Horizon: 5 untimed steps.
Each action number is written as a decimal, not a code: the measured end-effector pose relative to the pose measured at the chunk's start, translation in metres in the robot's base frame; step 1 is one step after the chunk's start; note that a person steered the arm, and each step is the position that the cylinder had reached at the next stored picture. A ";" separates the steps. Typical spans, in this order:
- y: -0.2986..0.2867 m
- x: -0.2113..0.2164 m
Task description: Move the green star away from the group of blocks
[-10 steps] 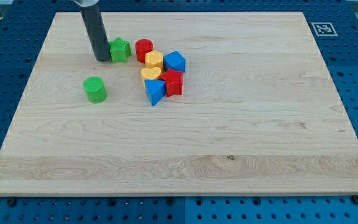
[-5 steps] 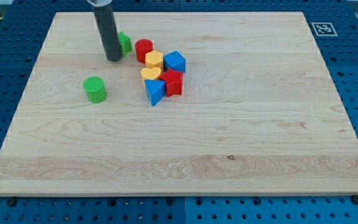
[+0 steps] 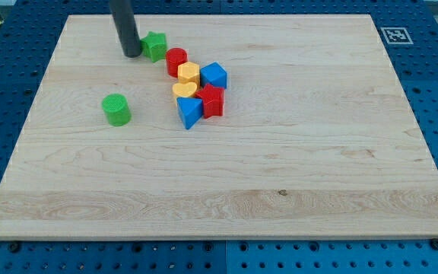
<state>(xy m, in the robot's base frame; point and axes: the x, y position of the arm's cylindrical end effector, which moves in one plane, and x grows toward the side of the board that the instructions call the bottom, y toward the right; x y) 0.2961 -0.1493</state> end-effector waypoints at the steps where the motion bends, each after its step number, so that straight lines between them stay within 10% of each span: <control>1: 0.016 -0.009; 5: 0.084 0.014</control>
<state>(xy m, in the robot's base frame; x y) 0.3099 -0.0655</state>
